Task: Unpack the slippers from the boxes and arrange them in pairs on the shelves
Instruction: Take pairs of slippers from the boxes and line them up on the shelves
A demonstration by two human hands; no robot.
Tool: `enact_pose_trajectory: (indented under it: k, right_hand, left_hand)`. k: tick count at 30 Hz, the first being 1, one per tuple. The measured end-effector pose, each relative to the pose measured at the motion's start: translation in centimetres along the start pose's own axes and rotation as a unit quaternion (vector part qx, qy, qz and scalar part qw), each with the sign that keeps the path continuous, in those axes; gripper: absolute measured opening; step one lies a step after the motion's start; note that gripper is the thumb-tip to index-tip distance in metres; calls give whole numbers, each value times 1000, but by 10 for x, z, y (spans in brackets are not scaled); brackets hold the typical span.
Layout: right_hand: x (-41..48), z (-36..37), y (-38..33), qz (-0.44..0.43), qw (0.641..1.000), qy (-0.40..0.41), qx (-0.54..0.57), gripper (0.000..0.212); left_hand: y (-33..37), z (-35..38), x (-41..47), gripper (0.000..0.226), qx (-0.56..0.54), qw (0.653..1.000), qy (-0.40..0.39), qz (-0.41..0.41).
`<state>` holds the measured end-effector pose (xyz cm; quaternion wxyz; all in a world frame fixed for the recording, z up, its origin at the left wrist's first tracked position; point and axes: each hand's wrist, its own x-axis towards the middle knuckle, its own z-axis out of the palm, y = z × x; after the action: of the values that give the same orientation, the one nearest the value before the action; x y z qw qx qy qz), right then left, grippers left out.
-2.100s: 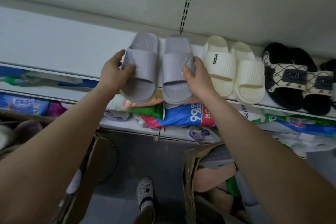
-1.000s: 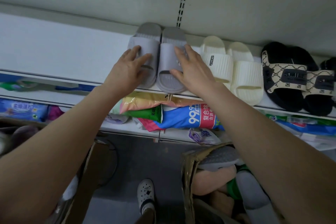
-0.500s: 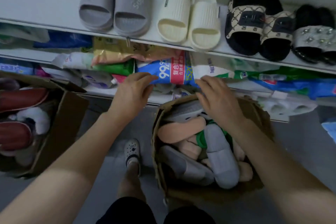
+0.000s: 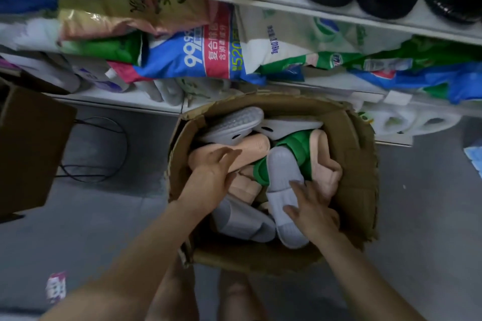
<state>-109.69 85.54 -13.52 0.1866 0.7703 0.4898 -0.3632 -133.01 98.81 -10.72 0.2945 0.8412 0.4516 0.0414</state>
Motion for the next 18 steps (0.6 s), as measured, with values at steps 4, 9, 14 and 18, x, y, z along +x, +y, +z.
enact_pose_trajectory:
  k: [4, 9, 14, 18]
  right_hand:
    - [20, 9, 6, -11, 997, 40, 59, 64]
    - [25, 22, 21, 6, 979, 44, 201, 87]
    - [12, 14, 25, 50, 949, 32, 310, 101]
    - [-2, 6, 25, 114, 917, -15, 381, 88]
  left_hand:
    - [-2, 18, 71, 64, 53, 998, -3, -18]
    - [4, 36, 136, 67, 137, 985, -64, -83]
    - [19, 18, 119, 59, 168, 984, -21, -62]
    - [32, -16, 74, 47, 57, 990, 130, -13]
